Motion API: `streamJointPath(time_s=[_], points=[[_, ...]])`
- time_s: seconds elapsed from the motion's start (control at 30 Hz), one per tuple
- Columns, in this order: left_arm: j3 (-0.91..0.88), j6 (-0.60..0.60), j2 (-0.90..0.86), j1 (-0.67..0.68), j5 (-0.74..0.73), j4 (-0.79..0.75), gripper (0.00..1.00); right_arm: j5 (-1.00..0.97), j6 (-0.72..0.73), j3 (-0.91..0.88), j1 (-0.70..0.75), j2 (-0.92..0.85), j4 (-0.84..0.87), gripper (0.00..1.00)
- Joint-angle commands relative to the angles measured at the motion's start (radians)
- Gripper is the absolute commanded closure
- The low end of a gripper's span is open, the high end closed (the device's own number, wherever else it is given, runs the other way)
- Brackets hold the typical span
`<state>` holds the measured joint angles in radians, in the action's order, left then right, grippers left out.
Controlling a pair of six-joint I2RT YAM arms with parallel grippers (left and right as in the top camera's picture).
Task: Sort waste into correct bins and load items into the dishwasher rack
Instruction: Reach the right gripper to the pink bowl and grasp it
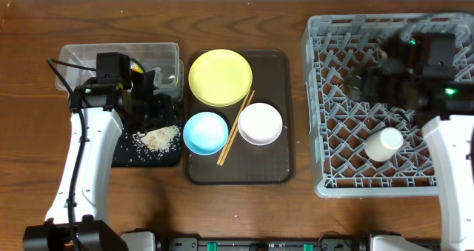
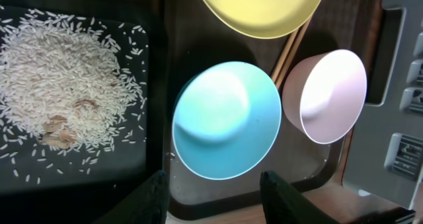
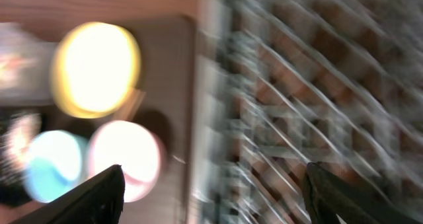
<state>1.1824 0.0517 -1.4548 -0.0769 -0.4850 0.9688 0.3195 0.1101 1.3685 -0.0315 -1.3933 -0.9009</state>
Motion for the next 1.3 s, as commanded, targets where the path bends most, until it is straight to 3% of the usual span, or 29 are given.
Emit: streamJointPath(time_s=[0.0,0.37,0.77,0.87,0.97,1.2,1.27], points=[[0.014,-0.009,0.005,-0.002,0.027,0.004,0.52,0.083,-0.040,0.002,-0.115,-0.006,0.034,0.16],[0.014,-0.009,0.005,-0.002,0.027,0.003,0.52,-0.124,-0.035,0.001,-0.414,-0.242,0.106,0.20],[0.014,-0.009,0.005,-0.002,0.026,0.004,0.52,-0.195,0.031,0.001,-0.461,-0.519,0.121,0.36],[0.014,-0.009,0.005,-0.002,0.026,0.004,0.52,-0.204,0.036,0.001,-0.460,-0.551,0.124,0.49],[0.014,-0.009,0.005,-0.002,0.026,0.004,0.52,-0.203,0.036,0.001,-0.460,-0.567,0.123,0.71],[0.014,-0.009,0.005,-0.002,0.026,0.014,0.52,-0.203,0.051,0.001,-0.460,-0.572,0.117,0.99],[0.014,-0.009,0.005,-0.002,0.026,0.014,0.52,-0.204,0.054,0.002,-0.458,-0.572,0.109,0.99]])
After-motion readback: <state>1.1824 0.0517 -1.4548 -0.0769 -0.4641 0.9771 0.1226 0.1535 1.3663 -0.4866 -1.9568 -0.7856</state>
